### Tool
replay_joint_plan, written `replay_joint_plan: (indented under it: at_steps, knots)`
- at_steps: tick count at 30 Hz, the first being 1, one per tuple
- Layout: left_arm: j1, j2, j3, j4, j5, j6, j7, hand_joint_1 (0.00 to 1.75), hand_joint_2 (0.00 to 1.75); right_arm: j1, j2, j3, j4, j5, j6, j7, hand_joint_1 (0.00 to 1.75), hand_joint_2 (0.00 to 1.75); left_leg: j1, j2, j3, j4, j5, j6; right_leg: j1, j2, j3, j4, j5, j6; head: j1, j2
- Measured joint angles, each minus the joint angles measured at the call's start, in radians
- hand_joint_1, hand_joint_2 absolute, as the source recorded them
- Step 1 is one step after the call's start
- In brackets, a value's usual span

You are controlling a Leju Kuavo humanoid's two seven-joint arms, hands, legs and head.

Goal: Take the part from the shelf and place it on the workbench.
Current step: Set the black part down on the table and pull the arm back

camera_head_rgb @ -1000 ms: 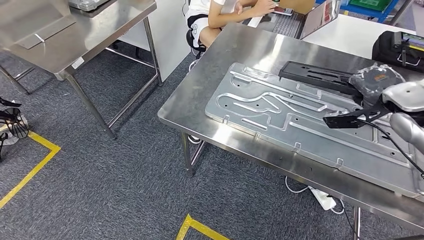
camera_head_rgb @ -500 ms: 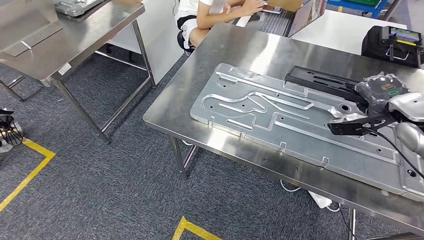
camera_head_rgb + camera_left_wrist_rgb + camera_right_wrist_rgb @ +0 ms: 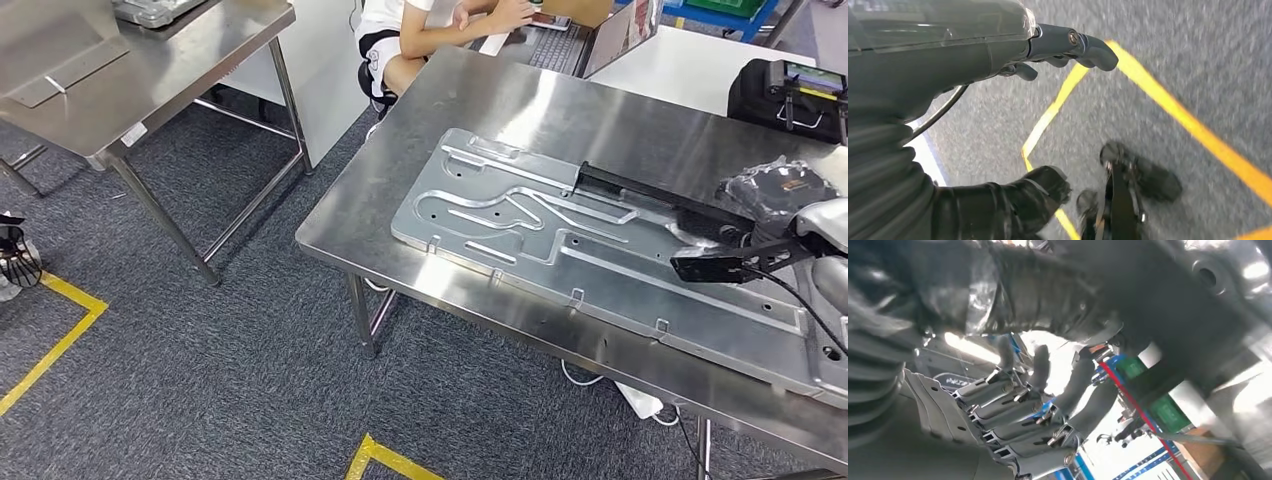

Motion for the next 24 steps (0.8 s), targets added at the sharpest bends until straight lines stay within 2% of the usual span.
replay_joint_plan:
  at_steps: [1, 2, 3, 4, 7, 9, 11, 12, 13, 14, 16, 18, 20, 22, 24]
  knots:
    - [0.000, 0.000, 0.001, 0.000, 0.004, 0.000, 0.000, 0.00, 0.00, -0.001, -0.002, -0.003, -0.001, -0.002, 0.000, 0.000, 0.00, 0.00, -0.001, -0.001, 0.000, 0.004, -0.003, -0.005, 0.000, -0.002, 0.030, -0.064, 0.024, 0.001, 0.000, 0.000]
    - [-0.001, -0.001, 0.002, 0.000, 0.008, 0.000, 0.000, 0.00, 0.00, 0.000, -0.006, -0.006, -0.005, -0.004, 0.000, 0.001, 0.00, 0.00, -0.002, -0.002, -0.001, 0.007, -0.006, -0.010, 0.002, -0.004, 0.053, -0.111, 0.038, -0.002, 0.000, 0.000]
    - [-0.001, -0.001, 0.004, 0.000, 0.011, 0.001, -0.001, 0.00, 0.00, 0.002, -0.012, -0.009, -0.009, -0.006, 0.000, 0.001, 0.00, 0.00, -0.003, -0.002, -0.002, 0.008, -0.007, -0.015, 0.005, -0.004, 0.064, -0.135, 0.040, -0.008, -0.001, 0.000]
    - [-0.001, -0.001, 0.006, 0.000, 0.012, 0.002, -0.001, 0.00, 0.00, 0.006, -0.016, -0.012, -0.013, -0.009, 0.001, 0.001, 0.00, 0.00, -0.004, -0.003, -0.002, 0.009, -0.007, -0.020, 0.009, -0.003, 0.065, -0.140, 0.036, -0.015, -0.001, 0.000]
    - [0.000, -0.001, 0.009, 0.000, 0.013, 0.002, -0.002, 0.00, 0.00, 0.016, -0.026, -0.017, -0.026, -0.018, 0.001, 0.001, 0.00, 0.00, -0.002, -0.002, -0.006, 0.024, -0.022, -0.035, 0.009, 0.000, 0.067, -0.142, 0.039, -0.039, -0.001, 0.000]
    - [0.000, -0.001, 0.009, 0.000, 0.013, 0.002, -0.003, 0.00, 0.00, 0.020, -0.029, -0.024, -0.033, -0.021, 0.001, 0.001, 0.00, 0.00, -0.001, -0.002, -0.040, 0.105, -0.072, -0.039, 0.010, -0.001, 0.069, -0.144, 0.041, -0.055, -0.002, 0.000]
    - [0.000, -0.001, 0.010, 0.000, 0.013, 0.002, -0.003, 0.00, 0.00, 0.028, -0.030, -0.028, -0.037, -0.022, 0.001, 0.001, 0.00, 0.00, -0.002, -0.002, -0.100, 0.235, -0.132, -0.038, 0.017, 0.000, 0.069, -0.144, 0.041, -0.064, -0.002, 0.000]
    - [0.000, -0.001, 0.010, 0.000, 0.013, 0.002, -0.004, 0.00, 0.00, 0.033, -0.030, -0.029, -0.038, -0.023, 0.001, 0.001, 0.00, 0.00, -0.003, -0.002, -0.121, 0.279, -0.144, -0.037, 0.020, 0.000, 0.069, -0.144, 0.041, -0.065, -0.002, 0.000]
    - [0.000, -0.001, 0.010, 0.000, 0.013, 0.003, -0.004, 0.00, 0.00, 0.039, -0.031, -0.029, -0.040, -0.024, 0.001, 0.000, 0.00, 0.00, -0.004, -0.002, -0.127, 0.290, -0.136, -0.034, 0.023, 0.001, 0.069, -0.143, 0.041, -0.066, -0.002, 0.000]
    - [0.001, -0.001, 0.011, 0.000, 0.013, 0.003, -0.004, 0.00, 0.00, 0.043, -0.033, -0.029, -0.043, -0.026, 0.001, 0.000, 0.00, 0.00, -0.004, -0.002, -0.113, 0.260, -0.112, -0.030, 0.026, 0.002, 0.070, -0.141, 0.041, -0.066, -0.002, 0.000]
    - [0.002, 0.000, 0.013, 0.000, 0.013, 0.003, -0.005, 0.00, 0.00, 0.046, -0.039, -0.034, -0.050, -0.031, 0.001, 0.000, 0.00, 0.00, -0.006, -0.004, -0.051, 0.132, -0.052, -0.017, 0.030, 0.003, 0.069, -0.137, 0.039, -0.065, -0.002, 0.000]
    - [0.001, 0.001, 0.016, 0.000, 0.013, 0.003, -0.005, 0.00, 0.00, 0.046, -0.044, -0.039, -0.054, -0.035, 0.001, 0.000, 0.00, 0.00, -0.009, -0.004, -0.007, 0.042, -0.026, -0.010, 0.034, 0.004, 0.066, -0.132, 0.037, -0.059, -0.001, 0.000]
    - [-0.001, 0.001, 0.017, 0.000, 0.013, 0.003, -0.006, 0.00, 0.00, 0.048, -0.048, -0.042, -0.058, -0.036, 0.001, 0.000, 0.00, 0.00, -0.012, -0.004, -0.001, 0.026, -0.023, -0.006, 0.034, 0.005, 0.065, -0.132, 0.038, -0.049, -0.001, 0.000]
    - [-0.002, 0.000, 0.017, 0.000, 0.014, 0.003, -0.006, 0.00, 0.00, 0.051, -0.053, -0.044, -0.061, -0.036, 0.001, 0.000, 0.00, 0.00, -0.010, -0.002, 0.001, 0.016, -0.013, 0.003, 0.030, 0.004, 0.061, -0.124, 0.030, -0.038, -0.001, 0.000]
    - [-0.001, -0.001, 0.018, 0.000, 0.015, 0.003, -0.006, 0.00, 0.00, 0.052, -0.060, -0.047, -0.063, -0.036, 0.001, 0.000, 0.00, 0.00, -0.005, -0.001, 0.001, 0.007, -0.004, 0.011, 0.027, 0.003, 0.034, -0.058, -0.017, -0.028, 0.000, 0.000]
